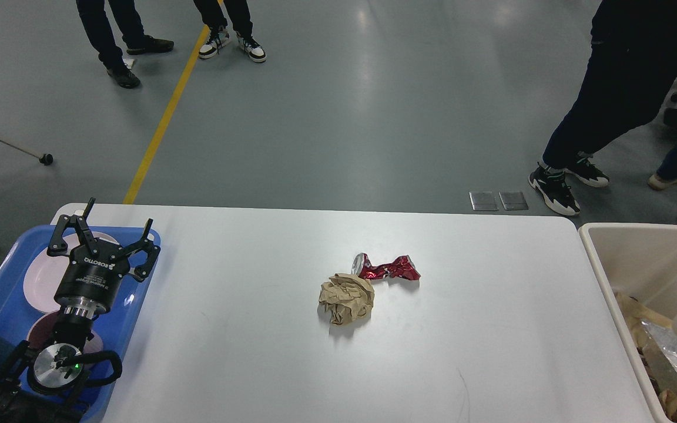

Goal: Tidy desktop

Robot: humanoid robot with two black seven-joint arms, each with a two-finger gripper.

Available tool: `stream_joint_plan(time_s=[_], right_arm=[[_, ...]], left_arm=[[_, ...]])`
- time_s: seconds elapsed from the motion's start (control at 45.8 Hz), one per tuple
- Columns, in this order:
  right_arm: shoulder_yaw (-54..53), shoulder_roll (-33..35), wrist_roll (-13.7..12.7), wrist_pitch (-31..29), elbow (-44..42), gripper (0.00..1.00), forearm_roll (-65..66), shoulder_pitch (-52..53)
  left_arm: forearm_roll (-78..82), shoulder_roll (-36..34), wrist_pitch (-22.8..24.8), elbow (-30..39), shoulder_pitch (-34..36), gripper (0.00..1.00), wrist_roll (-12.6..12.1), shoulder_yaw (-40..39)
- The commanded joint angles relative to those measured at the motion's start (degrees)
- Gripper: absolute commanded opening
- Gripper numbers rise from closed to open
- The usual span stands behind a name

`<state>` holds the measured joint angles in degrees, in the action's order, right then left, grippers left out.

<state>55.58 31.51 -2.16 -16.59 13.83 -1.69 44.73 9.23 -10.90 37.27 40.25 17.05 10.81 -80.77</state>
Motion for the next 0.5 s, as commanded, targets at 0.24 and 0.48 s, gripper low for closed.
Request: stream_joint_plan(time_s=[0.24, 0.48], right_arm=[[-3.2, -9.4, -9.8, 14.4, -10.1, 0.00, -3.2, -15.9], [-3.6, -9.5, -9.8, 14.8, -10.1, 0.00, -3.2, -16.2]], left_arm=[[0.0, 0.0, 0.0, 0.0, 0.0, 0.96, 0.0, 0.0], [-0.1, 0.0, 0.0, 0.0, 0.0, 0.96, 0.0, 0.0]])
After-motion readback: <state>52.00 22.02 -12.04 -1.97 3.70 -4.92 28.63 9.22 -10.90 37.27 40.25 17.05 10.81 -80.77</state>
